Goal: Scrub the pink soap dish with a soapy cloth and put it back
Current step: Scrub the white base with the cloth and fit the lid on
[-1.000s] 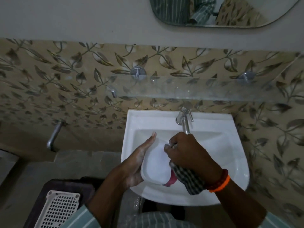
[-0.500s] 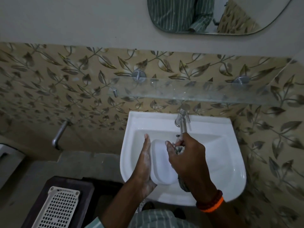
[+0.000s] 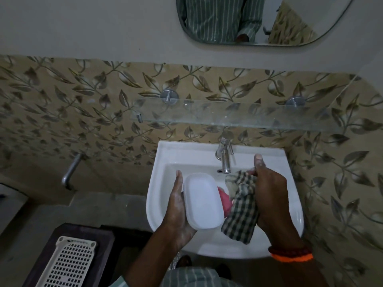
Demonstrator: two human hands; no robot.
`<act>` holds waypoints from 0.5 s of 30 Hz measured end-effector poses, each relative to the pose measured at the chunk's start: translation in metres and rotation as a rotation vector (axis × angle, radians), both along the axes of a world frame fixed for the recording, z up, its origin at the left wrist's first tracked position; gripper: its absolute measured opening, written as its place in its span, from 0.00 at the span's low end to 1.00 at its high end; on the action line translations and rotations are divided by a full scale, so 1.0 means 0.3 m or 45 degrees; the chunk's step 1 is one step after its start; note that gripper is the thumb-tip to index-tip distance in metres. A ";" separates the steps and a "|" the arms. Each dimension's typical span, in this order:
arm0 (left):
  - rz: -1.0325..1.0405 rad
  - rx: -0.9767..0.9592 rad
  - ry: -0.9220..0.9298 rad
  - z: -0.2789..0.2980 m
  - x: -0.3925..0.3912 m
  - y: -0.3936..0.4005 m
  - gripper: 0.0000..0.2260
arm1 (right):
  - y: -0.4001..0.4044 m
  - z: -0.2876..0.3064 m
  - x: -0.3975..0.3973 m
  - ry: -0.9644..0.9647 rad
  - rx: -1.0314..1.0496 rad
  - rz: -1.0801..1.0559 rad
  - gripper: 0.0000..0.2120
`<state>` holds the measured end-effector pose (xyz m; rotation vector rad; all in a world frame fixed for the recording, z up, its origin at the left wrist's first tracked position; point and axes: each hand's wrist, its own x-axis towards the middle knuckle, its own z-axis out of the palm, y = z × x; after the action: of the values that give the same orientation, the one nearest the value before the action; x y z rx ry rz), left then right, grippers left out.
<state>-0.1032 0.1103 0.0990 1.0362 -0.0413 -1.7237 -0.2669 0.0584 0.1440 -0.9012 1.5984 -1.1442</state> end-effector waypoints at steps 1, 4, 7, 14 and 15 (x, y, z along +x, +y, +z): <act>-0.025 -0.005 -0.013 0.014 -0.010 -0.003 0.31 | 0.003 0.019 0.008 -0.044 0.003 -0.006 0.24; -0.100 0.010 -0.045 0.014 -0.043 -0.012 0.31 | 0.023 0.053 0.064 0.031 -0.128 0.098 0.23; -0.168 0.022 -0.007 0.019 -0.078 -0.010 0.32 | 0.069 0.031 0.158 0.446 -0.270 0.225 0.18; -0.076 0.043 0.097 0.017 -0.047 -0.001 0.32 | 0.154 -0.047 0.195 0.633 -0.462 0.616 0.08; -0.065 0.044 0.095 0.026 -0.034 -0.002 0.33 | 0.172 -0.040 0.183 0.602 -0.498 0.760 0.09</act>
<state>-0.1133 0.1096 0.1067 1.0031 0.0093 -1.8138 -0.2120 0.1101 0.1320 -1.8697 1.3152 -0.8522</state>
